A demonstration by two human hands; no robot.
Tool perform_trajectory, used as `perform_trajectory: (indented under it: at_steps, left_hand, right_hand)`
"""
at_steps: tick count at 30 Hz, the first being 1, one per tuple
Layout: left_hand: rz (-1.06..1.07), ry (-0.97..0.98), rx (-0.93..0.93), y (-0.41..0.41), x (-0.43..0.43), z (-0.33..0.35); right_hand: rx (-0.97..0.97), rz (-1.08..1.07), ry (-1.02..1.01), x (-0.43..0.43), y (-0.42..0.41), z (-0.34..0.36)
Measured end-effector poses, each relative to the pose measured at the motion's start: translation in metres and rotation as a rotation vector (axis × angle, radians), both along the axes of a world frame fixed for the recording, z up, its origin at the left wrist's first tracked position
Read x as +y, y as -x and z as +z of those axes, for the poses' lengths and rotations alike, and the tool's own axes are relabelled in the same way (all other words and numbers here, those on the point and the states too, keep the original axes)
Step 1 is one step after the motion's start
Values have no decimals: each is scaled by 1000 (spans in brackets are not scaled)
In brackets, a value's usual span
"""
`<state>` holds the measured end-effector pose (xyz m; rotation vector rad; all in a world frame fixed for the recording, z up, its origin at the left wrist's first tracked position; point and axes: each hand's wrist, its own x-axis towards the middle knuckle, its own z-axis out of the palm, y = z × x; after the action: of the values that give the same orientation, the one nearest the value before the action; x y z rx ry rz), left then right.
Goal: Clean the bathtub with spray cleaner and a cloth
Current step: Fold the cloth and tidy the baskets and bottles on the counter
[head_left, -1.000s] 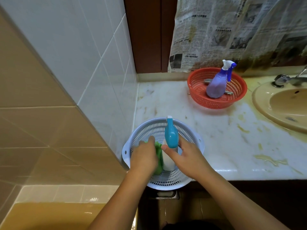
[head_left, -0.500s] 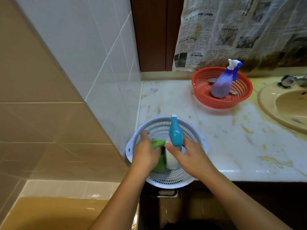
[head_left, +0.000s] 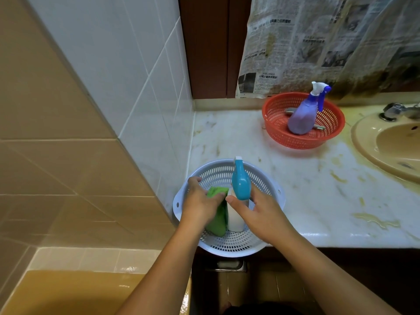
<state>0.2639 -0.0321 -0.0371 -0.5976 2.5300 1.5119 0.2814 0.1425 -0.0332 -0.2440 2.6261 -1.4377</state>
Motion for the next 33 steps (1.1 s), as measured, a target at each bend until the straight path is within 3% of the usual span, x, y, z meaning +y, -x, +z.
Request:
perform_trajectory:
  at_steps: [12,19,26,33]
  left_hand:
    - [-64,317,253,-4,4,-6]
    - [-126,458,157,0,-1,0]
    - [-166,487,98,6,-2,-1]
    - [-186,249,146,9,4,-5]
  right_hand:
    - [2,14,-20,1,1,-4]
    - [15,43,-83,-1,3,-5]
    - [18,56,-90,1,4,-5]
    - [9,65,-79,0,3,-4]
